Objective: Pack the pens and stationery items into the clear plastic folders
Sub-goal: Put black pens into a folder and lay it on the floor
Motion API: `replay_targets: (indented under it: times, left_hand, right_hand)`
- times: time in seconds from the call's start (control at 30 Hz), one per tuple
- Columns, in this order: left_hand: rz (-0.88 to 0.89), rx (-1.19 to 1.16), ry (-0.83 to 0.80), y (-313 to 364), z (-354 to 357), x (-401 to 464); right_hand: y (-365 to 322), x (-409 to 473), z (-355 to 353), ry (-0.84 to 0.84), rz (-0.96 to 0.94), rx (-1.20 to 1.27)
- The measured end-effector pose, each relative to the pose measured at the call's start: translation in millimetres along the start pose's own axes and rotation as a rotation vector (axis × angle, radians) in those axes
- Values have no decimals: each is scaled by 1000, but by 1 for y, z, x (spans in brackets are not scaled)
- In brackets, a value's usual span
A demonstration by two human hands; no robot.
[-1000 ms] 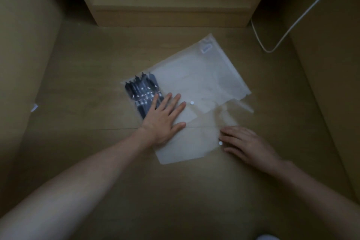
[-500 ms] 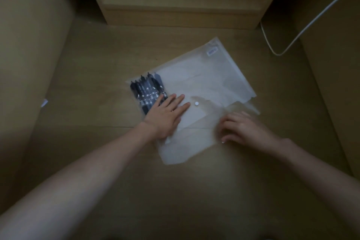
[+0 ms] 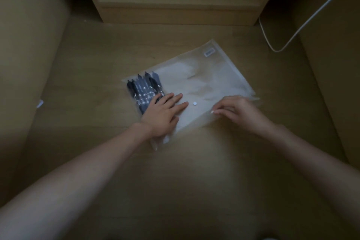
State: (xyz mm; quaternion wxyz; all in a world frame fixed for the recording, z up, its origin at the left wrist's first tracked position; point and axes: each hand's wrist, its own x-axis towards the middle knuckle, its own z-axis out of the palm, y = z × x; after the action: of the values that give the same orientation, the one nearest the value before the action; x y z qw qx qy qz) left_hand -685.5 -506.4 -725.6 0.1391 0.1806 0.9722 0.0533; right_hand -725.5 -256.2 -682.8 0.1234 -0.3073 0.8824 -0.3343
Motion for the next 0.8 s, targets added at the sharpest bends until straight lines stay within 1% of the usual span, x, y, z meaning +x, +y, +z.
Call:
replay_targets:
  times: [0.07,0.13,0.2,0.27,0.3,0.37,0.47,0.53,0.67,0.8]
  left_hand:
    - [8,-79,21,-3,0,-1]
    - [10,-209,35,-5,0,-1]
    - [-32,-429,86,-4,-3,-1]
    - [-127,-669,180,-4,-7,-4]
    - [-152,-723,222,-4,-10,-6]
    - [-124,-659,234,-7,-13,-11]
    - [-27,-529,180,-12,-9,-12]
    - [-12,-497,163,-13,-5,-11]
    - [4,-425,179,-12,2,-9]
    - [47,-206,137,-5,7,-6]
  right_hand:
    - [-2,17,-3,-82,108,29]
    - [-1,34,-1,-124,165,-7]
    - [2,50,5,-128,211,-52]
    - [5,62,14,-134,262,-111]
    - [6,67,18,-137,290,-131]
    - [6,72,24,-149,335,-136]
    - [5,77,29,-162,352,-135]
    - [5,79,29,-161,364,-133]
    - [3,80,28,-178,373,-139]
    - [2,78,28,-185,390,-134]
